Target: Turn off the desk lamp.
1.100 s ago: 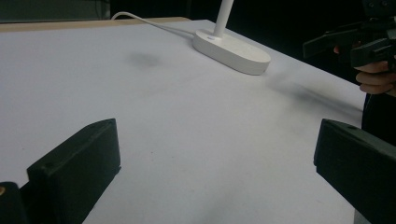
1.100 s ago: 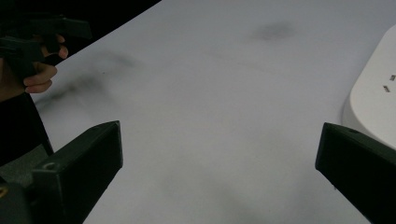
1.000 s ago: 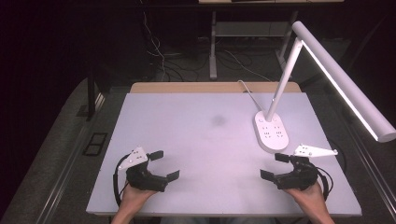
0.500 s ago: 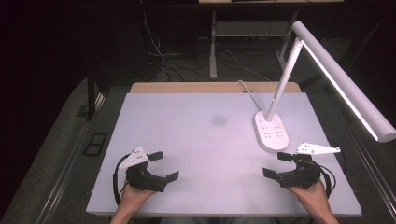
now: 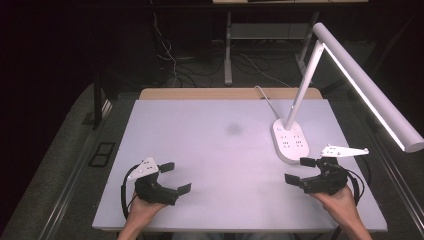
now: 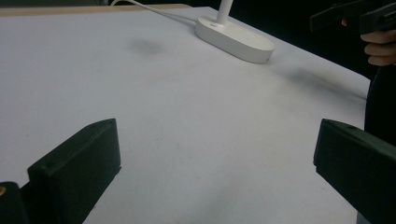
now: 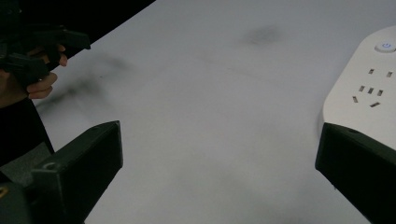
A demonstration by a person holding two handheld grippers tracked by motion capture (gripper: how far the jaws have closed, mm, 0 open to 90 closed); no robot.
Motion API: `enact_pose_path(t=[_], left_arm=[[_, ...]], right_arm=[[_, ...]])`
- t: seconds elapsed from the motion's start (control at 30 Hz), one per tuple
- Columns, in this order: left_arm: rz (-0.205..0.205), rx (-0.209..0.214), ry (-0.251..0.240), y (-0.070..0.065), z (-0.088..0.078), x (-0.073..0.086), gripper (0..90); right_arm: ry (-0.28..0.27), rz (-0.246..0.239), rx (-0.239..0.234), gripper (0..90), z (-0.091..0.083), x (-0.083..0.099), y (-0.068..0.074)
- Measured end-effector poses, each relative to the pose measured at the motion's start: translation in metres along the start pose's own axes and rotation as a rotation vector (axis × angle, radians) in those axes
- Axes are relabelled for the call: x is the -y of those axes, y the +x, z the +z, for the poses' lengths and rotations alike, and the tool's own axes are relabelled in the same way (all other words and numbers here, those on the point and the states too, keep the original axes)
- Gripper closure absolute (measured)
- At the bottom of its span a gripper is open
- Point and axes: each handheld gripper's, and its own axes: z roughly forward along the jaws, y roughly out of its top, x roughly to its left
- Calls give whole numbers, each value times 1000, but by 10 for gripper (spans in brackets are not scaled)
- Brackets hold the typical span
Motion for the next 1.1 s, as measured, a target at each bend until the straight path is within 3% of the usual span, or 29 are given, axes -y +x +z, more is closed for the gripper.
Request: enact_pose_path(t=[0.57,1.1], left_arm=[[9,2,0,-1,2,-1,0],[6,7,4,-2,2,0,0]], right_arm=[[23,-6,0,7,-6,-20,-15],[51,-21,35,7,-6,-43,-27]])
